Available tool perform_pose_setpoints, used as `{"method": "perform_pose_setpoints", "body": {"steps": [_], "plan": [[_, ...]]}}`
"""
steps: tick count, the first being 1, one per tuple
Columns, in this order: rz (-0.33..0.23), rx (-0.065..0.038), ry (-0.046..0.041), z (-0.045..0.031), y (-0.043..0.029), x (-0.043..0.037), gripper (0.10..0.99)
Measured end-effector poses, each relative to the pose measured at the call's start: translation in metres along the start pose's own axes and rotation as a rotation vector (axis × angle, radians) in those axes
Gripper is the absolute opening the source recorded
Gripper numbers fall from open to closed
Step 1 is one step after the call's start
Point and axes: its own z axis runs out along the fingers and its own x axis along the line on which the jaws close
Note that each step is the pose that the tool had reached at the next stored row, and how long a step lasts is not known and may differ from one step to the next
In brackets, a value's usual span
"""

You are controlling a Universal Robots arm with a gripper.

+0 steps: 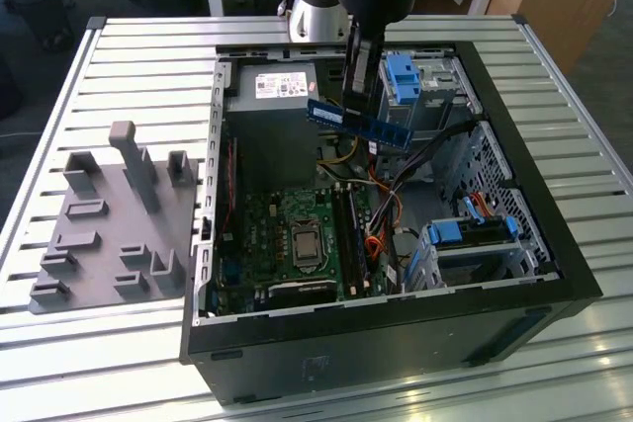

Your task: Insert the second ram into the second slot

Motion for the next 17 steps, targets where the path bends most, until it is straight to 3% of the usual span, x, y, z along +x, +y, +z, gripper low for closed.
{"method": "perform_pose_setpoints", "body": {"steps": [17], "plan": [[0.125,0.002,-0.0048,0.0000,0.0000,0.0000,0.137]]}}
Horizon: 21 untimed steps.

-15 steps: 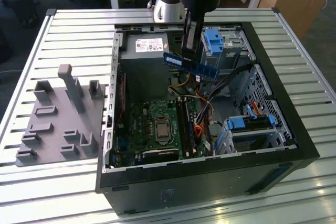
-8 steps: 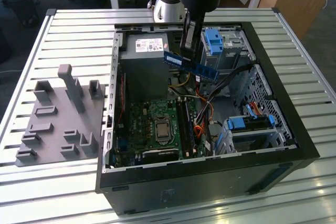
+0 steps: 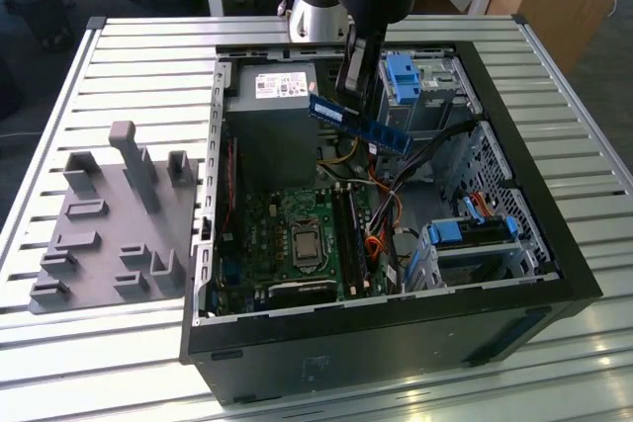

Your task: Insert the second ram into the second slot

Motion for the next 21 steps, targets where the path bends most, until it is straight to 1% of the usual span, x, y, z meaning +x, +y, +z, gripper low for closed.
{"method": "perform_pose_setpoints", "body": {"steps": [21], "plan": [[0.144,0.002,-0.0054,0.0000,0.0000,0.0000,0.137]]}}
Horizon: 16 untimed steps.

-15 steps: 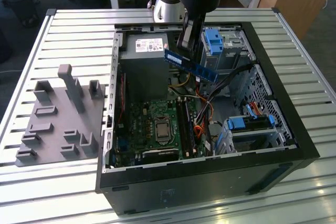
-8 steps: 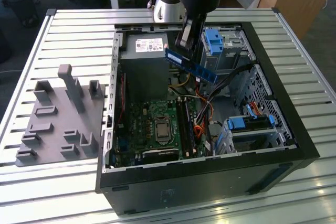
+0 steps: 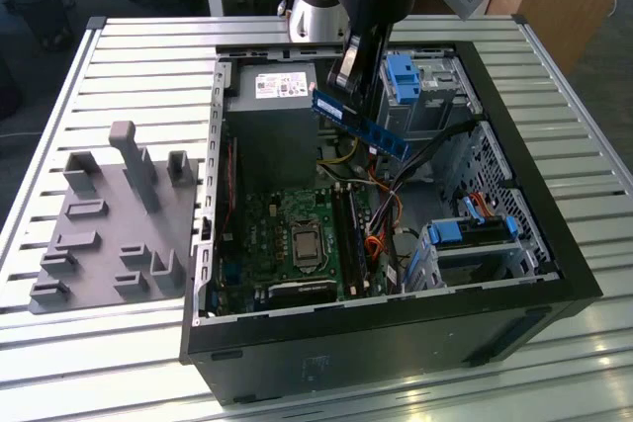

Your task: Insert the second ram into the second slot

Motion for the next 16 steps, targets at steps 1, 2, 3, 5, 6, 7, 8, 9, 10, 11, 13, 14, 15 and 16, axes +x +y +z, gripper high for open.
{"method": "perform_pose_setpoints", "body": {"steps": [1,2,3,5,6,7,8,9,10,11,13,14,15,16], "plan": [[0.007,0.000,-0.0002,0.0000,0.0000,0.0000,0.137],[0.013,0.000,-0.0005,0.0000,0.0000,0.0000,0.137],[0.019,0.000,-0.0007,0.0000,0.0000,0.0000,0.137],[0.032,0.001,-0.0012,0.0000,0.0000,0.0000,0.137],[0.039,0.001,-0.0015,0.0000,0.0000,0.0000,0.137],[0.046,0.001,-0.0018,0.0000,0.0000,0.0000,0.137],[0.053,0.001,-0.0020,0.0000,0.0000,0.0000,0.137],[0.059,0.001,-0.0023,0.0000,0.0000,0.0000,0.137],[0.066,0.001,-0.0025,0.0000,0.0000,0.0000,0.137],[0.072,0.001,-0.0027,0.0000,0.0000,0.0000,0.137],[0.085,0.001,-0.0032,0.0000,0.0000,0.0000,0.137],[0.093,0.002,-0.0035,0.0000,0.0000,0.0000,0.137],[0.099,0.002,-0.0037,0.0000,0.0000,0.0000,0.137],[0.106,0.002,-0.0040,0.0000,0.0000,0.0000,0.137]]}}
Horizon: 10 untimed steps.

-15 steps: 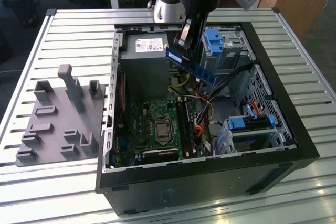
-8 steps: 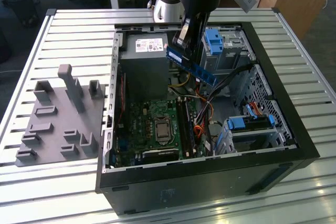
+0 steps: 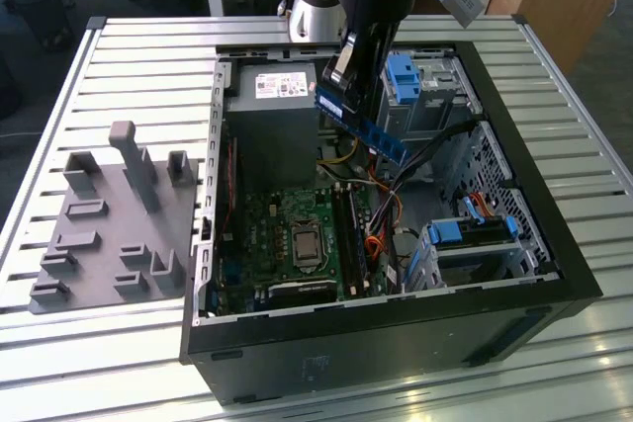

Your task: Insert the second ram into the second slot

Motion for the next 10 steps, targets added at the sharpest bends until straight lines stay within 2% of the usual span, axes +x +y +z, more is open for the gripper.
{"method": "perform_pose_setpoints", "body": {"steps": [10], "plan": [[0.066,0.001,-0.0025,0.0000,0.0000,0.0000,0.137]]}}
